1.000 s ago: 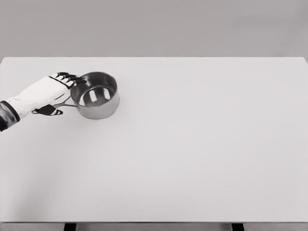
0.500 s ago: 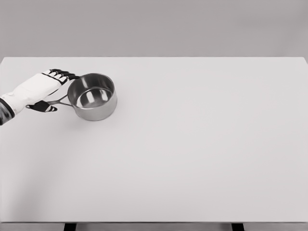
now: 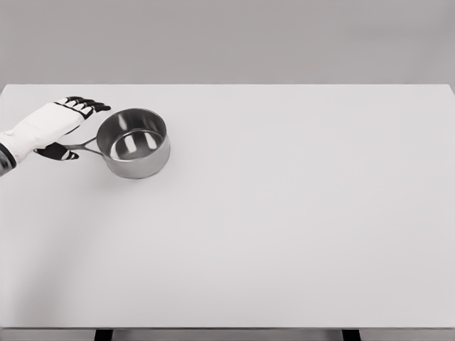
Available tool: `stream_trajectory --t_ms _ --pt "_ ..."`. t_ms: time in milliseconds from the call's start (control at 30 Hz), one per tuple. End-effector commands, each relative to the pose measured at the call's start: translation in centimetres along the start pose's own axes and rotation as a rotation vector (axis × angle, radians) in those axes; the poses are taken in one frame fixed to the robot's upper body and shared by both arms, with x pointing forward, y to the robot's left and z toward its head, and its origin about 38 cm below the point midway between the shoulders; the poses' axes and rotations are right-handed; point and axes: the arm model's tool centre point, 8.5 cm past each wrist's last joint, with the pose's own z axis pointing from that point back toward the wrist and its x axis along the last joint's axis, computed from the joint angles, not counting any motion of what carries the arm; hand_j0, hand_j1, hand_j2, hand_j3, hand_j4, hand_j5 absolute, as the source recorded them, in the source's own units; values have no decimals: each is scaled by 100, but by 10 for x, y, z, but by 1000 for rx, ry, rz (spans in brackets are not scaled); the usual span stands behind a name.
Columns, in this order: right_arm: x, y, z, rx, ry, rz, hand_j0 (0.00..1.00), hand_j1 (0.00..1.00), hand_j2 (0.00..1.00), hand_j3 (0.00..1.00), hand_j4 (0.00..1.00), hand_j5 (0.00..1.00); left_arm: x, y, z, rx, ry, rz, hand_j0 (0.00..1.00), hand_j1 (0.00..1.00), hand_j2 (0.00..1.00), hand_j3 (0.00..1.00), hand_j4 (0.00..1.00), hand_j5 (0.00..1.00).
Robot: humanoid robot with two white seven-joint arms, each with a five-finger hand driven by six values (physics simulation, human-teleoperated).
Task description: Rotate pot handle
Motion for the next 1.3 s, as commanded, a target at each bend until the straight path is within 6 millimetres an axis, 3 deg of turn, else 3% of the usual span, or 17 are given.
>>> stream_trajectory --t_ms 0,1267 --pt "0 0 0 0 0 0 100 100 100 100 100 100 -3 -1 0 -2 10 12 100 100 100 100 100 100" --pt "0 0 0 0 0 0 100 100 100 100 100 100 -19 7 -6 8 40 32 100 100 100 100 100 100"
